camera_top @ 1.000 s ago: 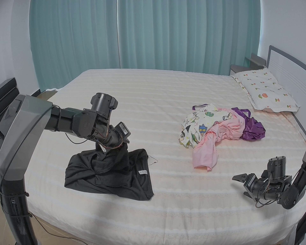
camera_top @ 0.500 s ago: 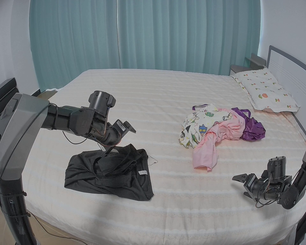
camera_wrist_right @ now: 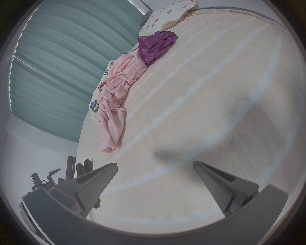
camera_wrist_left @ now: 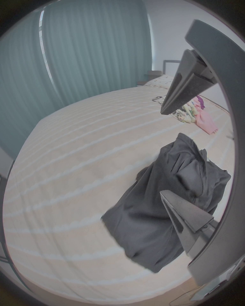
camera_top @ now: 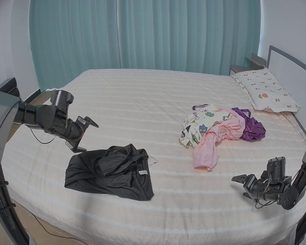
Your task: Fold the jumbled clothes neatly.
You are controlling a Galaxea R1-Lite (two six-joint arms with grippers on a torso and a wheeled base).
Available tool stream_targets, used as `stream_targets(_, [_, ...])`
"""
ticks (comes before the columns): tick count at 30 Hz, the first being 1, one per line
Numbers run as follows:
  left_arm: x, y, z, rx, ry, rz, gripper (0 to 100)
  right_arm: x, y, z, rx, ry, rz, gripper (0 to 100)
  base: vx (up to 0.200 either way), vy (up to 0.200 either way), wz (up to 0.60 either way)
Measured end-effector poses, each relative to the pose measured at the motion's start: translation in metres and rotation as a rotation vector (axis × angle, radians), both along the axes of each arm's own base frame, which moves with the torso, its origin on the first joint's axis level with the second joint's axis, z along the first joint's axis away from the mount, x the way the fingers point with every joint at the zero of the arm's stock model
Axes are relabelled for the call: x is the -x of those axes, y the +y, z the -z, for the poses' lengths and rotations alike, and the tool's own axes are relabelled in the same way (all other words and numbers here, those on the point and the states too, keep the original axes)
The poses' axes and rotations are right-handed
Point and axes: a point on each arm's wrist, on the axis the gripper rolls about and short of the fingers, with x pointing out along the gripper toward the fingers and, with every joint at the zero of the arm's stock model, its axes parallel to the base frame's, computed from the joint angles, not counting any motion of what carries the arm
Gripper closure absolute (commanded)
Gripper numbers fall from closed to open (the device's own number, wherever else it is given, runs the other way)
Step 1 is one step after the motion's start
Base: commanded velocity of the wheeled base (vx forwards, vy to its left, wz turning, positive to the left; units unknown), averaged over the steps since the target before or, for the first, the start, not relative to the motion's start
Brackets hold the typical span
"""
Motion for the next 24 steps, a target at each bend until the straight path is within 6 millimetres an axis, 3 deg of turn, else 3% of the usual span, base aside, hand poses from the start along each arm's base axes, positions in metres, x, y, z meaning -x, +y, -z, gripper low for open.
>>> stream_targets(11, [0.034, 0.065, 0.005, 0.069, 0.033, -0.017, 0, -0.004, 0.015, -0.006, -0.010, -0.054, -0.057, 0, 0.000, 0.200, 0.00])
stream_targets(16, [0.044, 0.080, 0.010, 0.075, 0.040, -0.029, 0, -0.008, 0.027, -0.011, -0.038, -0.111, -0.091, 0, 0.000, 0.200, 0.00])
stream_targets(24, [0.051, 0.084, 0.021, 0.067, 0.015, -0.028, 0, -0.027, 0.058, -0.022, -0.090, -0.178, -0.123, 0, 0.000, 0.200, 0.00])
